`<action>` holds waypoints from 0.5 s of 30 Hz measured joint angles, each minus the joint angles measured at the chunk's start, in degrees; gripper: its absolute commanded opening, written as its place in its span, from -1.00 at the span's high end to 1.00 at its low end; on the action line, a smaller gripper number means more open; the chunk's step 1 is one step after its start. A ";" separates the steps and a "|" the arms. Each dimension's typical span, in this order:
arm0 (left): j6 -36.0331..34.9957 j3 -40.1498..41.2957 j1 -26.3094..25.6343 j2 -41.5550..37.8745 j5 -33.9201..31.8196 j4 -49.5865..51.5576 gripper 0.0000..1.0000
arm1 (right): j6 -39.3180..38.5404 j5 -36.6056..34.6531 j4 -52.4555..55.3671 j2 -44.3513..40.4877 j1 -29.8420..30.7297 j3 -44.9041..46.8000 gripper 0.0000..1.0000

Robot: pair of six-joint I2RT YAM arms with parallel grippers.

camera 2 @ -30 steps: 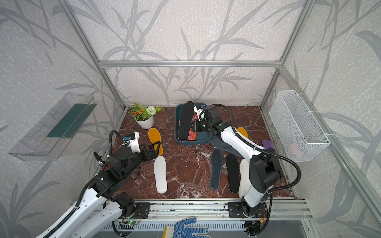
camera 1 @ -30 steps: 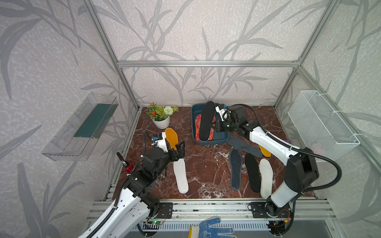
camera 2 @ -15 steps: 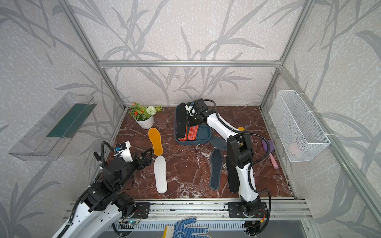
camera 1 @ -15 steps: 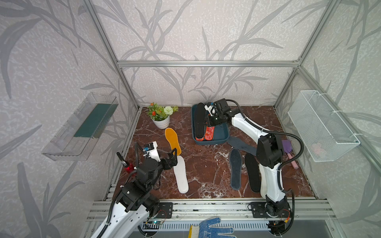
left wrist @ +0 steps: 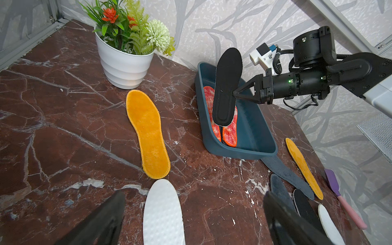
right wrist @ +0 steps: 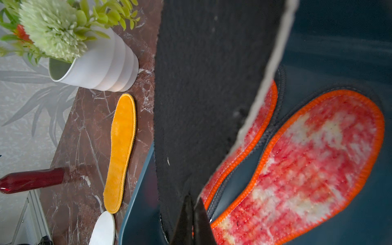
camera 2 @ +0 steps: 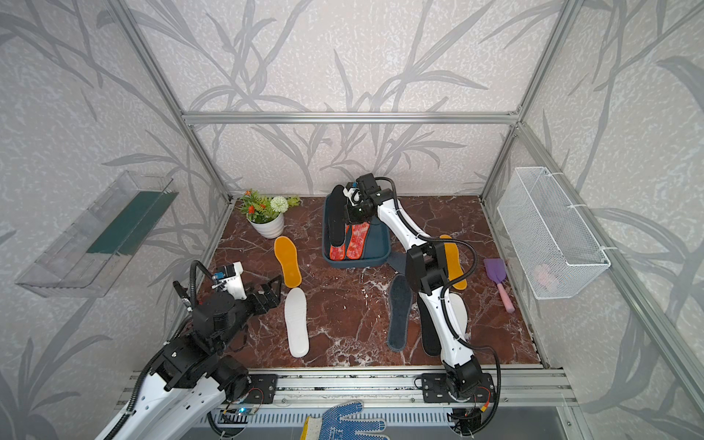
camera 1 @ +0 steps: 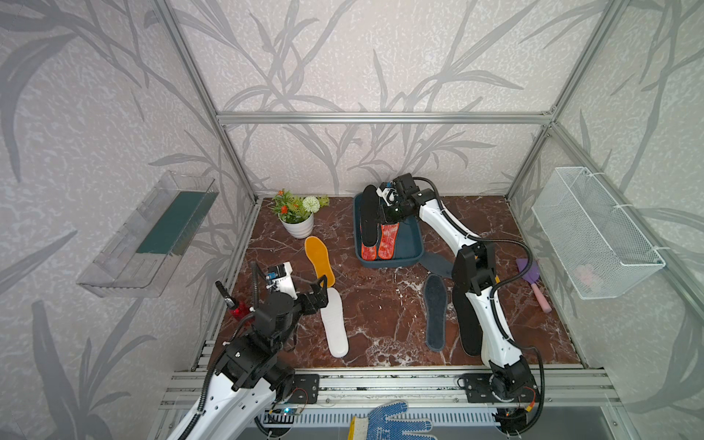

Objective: Put the insoles into the storage box
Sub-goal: Place the insole in the storage box.

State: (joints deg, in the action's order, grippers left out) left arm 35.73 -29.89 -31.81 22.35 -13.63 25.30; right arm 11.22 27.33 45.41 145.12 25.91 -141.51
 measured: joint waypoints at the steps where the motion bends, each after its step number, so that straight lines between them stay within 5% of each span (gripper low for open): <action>1: 0.00 0.00 0.00 0.15 0.00 0.00 -0.98 | -0.15 0.17 0.81 1.18 -0.02 -1.51 1.00; 11: 0.00 0.00 0.00 2.69 0.17 -0.59 -0.98 | -0.15 1.27 4.39 7.15 0.00 -5.35 0.99; 15: 0.00 0.00 0.00 4.22 0.20 -0.83 -0.98 | -0.02 1.29 4.66 8.17 0.00 -6.86 0.72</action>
State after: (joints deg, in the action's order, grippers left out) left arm 35.73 -29.89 -31.81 26.57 -13.43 24.47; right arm 11.20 28.62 50.06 153.29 25.91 -148.38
